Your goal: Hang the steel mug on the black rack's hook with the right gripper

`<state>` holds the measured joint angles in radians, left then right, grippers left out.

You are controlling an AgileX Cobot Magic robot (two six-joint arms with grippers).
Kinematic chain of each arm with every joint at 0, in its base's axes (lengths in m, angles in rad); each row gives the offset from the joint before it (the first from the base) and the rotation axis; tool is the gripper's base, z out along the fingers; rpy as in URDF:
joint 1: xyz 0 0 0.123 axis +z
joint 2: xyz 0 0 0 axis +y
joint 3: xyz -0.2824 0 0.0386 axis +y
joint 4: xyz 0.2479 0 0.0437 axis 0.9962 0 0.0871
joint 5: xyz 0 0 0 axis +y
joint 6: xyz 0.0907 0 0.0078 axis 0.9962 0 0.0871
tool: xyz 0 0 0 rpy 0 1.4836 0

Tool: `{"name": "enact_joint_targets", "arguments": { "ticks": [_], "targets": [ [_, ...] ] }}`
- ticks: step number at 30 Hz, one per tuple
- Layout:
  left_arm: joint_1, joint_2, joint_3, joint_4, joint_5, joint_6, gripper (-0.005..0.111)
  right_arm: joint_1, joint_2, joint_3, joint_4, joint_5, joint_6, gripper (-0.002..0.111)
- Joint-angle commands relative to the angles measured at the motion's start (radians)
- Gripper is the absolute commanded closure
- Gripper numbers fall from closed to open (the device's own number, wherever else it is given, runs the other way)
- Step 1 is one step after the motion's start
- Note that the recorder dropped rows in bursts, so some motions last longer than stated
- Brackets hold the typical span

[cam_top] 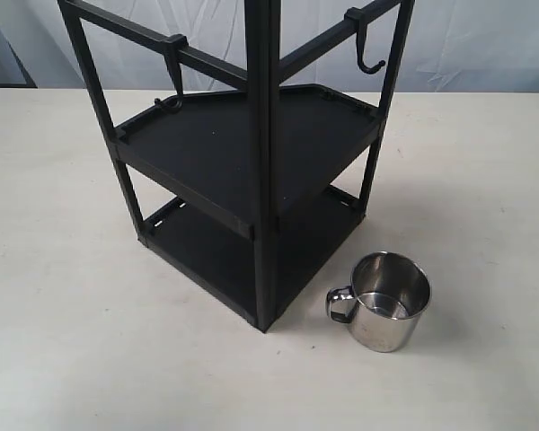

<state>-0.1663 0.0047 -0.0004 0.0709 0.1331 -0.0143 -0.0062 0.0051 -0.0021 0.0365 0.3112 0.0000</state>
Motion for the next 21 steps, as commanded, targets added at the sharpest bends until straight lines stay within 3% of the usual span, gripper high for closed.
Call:
{"name": "enact_joint_targets", "arguments": {
  "ticks": [1, 5, 10, 12, 21],
  "targets": [
    [-0.005, -0.005, 0.000, 0.001, -0.005, -0.002, 0.105, -0.003, -0.005, 0.002, -0.001, -0.006, 0.000, 0.108],
    [-0.005, -0.005, 0.000, 0.001, -0.005, -0.002, 0.105, -0.003, -0.005, 0.002, 0.134, -0.071, 0.032, 0.108],
    [-0.005, -0.005, 0.000, 0.001, -0.005, -0.002, 0.105, -0.003, -0.005, 0.002, 0.800, -0.261, 0.179, 0.108],
    [-0.005, -0.005, 0.000, 0.001, -0.005, -0.002, 0.105, -0.003, -0.005, 0.002, 0.966, -0.303, 0.179, 0.108],
    [-0.005, -0.005, 0.000, 0.001, -0.005, -0.002, 0.105, -0.003, -0.005, 0.002, 1.019, -0.468, 0.179, 0.108]
  ]
}}
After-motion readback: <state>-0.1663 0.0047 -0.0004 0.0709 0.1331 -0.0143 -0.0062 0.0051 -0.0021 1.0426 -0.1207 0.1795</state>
